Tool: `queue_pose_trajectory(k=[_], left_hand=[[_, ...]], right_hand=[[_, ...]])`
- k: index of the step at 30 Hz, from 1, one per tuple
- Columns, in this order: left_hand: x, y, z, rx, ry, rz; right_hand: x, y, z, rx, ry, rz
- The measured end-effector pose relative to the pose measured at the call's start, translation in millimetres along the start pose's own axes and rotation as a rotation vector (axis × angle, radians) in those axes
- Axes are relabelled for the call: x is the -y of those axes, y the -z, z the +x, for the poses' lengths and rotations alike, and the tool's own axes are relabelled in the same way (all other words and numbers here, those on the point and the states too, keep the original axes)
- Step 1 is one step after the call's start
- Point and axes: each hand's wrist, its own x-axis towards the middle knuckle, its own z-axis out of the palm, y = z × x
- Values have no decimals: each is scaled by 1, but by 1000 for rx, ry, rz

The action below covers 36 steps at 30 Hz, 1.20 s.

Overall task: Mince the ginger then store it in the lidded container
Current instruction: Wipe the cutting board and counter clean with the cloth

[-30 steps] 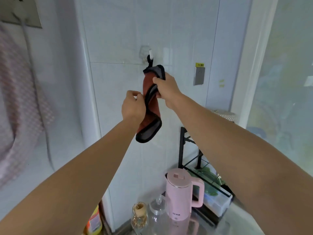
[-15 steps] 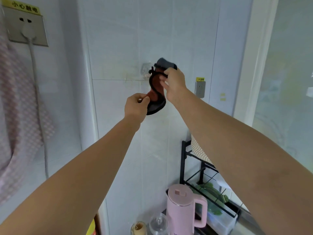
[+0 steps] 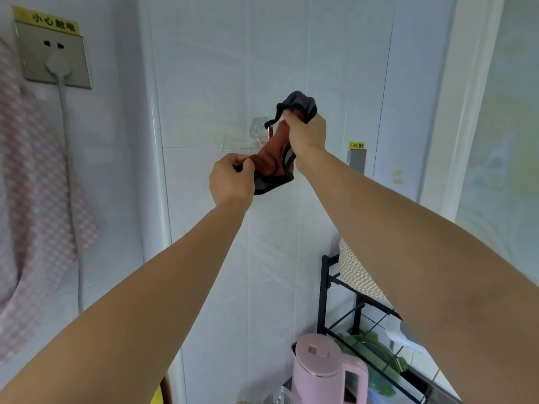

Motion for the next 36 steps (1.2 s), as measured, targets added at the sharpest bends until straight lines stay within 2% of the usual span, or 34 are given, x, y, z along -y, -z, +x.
queue_pose_trajectory(k=[3, 5, 9, 12, 16, 18, 20, 23, 30, 32, 36], left_hand=[[-1, 1, 3, -1, -9, 3], [-1, 1, 4, 6, -16, 19], [4, -2, -6, 72, -8, 84], [18, -8, -23, 268, 55, 181], [45, -23, -66, 655, 247, 292], [55, -31, -101, 745, 300, 246], [61, -36, -142, 697, 319, 117], [64, -41, -205, 630, 244, -38], [55, -50, -357, 1037, 414, -296], [48, -52, -401, 1110, 458, -287], [34, -48, -489, 1278, 613, -257]], right_hand=[[4, 1, 5, 69, -117, 249], [0, 3, 8, 87, -188, 321], [-20, 14, 7, 10, -287, 172], [-42, 34, -10, 53, -422, 60], [-76, 73, -46, 110, -591, -21], [-97, 96, -67, 78, -647, -47], [-117, 123, -91, 17, -679, -59], [-134, 170, -132, -52, -725, -67], [-126, 312, -245, -76, -865, 49], [-115, 353, -288, -64, -898, 104], [-97, 423, -372, -127, -961, 56]])
